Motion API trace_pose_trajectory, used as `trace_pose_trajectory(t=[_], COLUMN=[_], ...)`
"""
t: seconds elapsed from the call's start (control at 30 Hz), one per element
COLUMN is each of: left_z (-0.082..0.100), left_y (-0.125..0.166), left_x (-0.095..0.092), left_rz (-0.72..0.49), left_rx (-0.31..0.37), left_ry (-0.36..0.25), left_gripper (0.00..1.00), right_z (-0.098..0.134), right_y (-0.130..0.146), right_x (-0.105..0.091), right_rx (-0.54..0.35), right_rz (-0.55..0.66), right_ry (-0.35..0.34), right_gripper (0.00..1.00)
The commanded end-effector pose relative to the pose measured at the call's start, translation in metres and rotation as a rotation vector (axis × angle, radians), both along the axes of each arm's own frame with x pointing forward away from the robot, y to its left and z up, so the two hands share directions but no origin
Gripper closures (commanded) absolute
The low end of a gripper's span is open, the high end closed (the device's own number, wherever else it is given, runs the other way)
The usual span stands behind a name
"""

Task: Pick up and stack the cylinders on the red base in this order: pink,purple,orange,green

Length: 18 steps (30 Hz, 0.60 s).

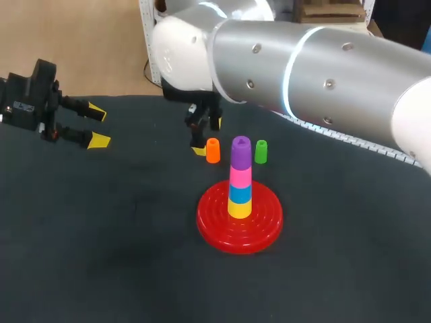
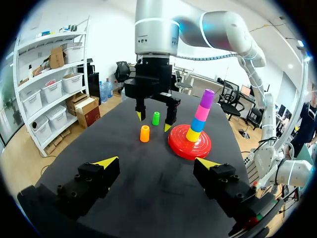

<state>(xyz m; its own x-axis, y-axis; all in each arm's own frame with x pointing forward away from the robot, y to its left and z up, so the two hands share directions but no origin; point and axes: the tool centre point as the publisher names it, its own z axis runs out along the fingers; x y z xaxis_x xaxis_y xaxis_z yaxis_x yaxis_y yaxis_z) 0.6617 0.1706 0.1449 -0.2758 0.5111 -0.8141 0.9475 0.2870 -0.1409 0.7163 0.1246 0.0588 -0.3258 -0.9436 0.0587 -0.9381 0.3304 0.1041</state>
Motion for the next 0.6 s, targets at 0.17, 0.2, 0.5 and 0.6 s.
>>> trace_pose_trajectory(t=[0.17,0.2,0.5,0.6], left_z=[-0.001,-0.001,-0.001,-0.001], left_y=[0.001,0.001,0.001,0.001], left_x=[0.001,0.001,0.001,0.001], left_rz=[-0.004,-0.004,-0.004,-0.004], left_rx=[-0.003,-0.003,-0.003,-0.003], left_ry=[-0.002,-0.002,-0.002,-0.002], left_gripper=[0.0,0.0,0.0,0.0], right_z=[-0.009,-0.01,-0.016,-0.018], right_y=[-0.002,-0.002,-0.005,-0.007], right_x=[0.001,0.001,0.006,0.007], right_rx=[0.01,0.008,0.006,0.006], right_rz=[-0.022,-0.023,-0.044,-0.049], right_ry=[0.009,0.009,0.0,0.0], right_gripper=[0.0,0.0,0.0,0.0])
